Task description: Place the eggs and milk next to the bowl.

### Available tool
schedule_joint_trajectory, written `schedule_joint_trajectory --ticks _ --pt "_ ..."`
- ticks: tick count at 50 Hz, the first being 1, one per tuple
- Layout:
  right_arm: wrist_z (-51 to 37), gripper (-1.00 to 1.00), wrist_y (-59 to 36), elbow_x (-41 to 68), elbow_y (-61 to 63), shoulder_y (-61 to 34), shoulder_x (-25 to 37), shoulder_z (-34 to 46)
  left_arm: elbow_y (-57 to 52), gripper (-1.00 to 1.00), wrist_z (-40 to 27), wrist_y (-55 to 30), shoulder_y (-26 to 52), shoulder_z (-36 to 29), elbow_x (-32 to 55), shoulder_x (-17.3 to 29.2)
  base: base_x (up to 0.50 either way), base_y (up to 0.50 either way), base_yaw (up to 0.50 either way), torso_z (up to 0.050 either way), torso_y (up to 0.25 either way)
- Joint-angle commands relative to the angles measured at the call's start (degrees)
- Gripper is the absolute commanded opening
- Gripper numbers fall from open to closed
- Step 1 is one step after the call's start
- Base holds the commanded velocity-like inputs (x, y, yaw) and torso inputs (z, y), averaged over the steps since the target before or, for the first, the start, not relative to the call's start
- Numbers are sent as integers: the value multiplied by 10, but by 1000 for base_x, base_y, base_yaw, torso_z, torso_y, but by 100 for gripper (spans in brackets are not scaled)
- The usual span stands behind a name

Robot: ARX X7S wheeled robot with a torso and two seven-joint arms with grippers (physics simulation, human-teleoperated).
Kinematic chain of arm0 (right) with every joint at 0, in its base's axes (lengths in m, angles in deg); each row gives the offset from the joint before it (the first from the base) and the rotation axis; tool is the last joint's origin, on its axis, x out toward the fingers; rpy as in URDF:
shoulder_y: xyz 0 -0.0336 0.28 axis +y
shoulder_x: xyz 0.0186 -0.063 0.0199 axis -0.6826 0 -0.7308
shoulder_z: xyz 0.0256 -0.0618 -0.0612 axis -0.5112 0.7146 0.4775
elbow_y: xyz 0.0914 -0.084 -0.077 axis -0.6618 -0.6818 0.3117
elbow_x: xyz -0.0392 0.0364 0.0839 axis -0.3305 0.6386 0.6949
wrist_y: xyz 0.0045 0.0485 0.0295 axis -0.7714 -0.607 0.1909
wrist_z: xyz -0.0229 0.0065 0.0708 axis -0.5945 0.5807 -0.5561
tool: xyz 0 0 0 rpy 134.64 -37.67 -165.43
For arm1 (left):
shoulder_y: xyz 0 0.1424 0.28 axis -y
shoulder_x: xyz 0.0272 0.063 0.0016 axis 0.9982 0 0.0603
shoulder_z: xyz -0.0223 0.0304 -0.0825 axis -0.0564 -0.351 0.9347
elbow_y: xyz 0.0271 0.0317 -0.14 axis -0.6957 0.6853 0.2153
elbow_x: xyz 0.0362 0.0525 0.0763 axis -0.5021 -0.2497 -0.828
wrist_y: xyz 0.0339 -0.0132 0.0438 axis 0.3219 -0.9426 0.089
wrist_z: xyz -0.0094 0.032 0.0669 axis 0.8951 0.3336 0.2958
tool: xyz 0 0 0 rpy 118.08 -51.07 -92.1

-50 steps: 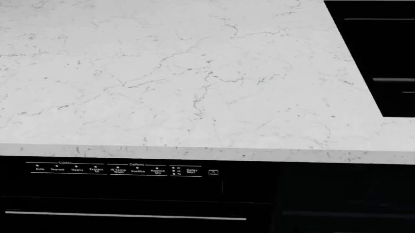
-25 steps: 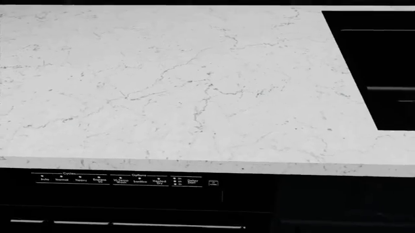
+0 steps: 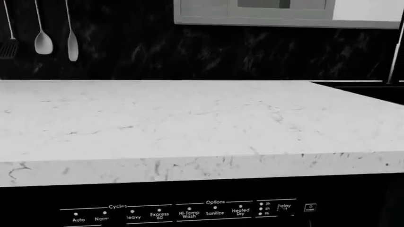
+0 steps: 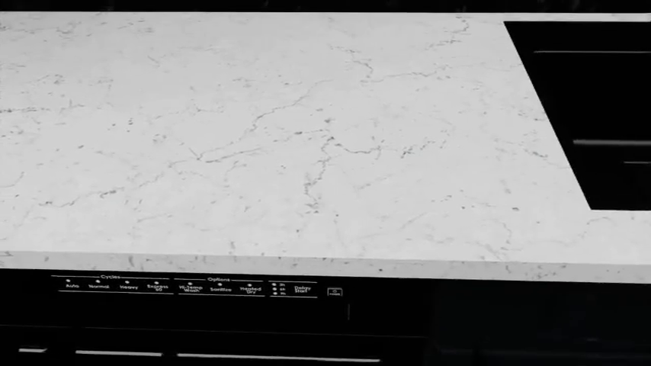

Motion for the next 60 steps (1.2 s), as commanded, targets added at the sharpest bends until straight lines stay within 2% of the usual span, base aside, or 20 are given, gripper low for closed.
schedule_joint_trajectory --ticks 1,14,21,33,40,43,50,55,60 --pt "-2 100 -60 -4 88 -8 22 -29 -70 100 12 -64 18 25 23 15 0 0 0 0 0" --pt "-9 100 -176 17 221 -55 85 -72 -201 100 5 -203 102 73 80 71 0 0 0 0 0" --pt "-1 100 -278 49 279 -126 126 -96 -237 100 3 -322 186 122 158 103 0 0 0 0 0" --pt "19 100 -384 95 287 -249 176 -135 -209 100 4 -391 315 142 185 139 0 0 0 0 0" --pt "30 100 -427 116 287 -297 198 -146 -178 100 5 -393 359 144 182 149 0 0 0 0 0" --pt "33 100 -435 118 277 -317 203 -147 -184 100 1 -420 374 149 193 156 0 0 0 0 0" --pt "32 100 -434 122 272 -326 198 -149 -205 100 -3 -430 375 150 196 165 0 0 0 0 0" --pt "32 100 -436 126 269 -329 192 -145 -218 100 24 -390 351 138 188 173 0 -466 0 0 0" --pt "30 100 -434 121 270 -336 191 -134 -213 100 9 -414 362 143 196 170 0 -500 0 0 0"
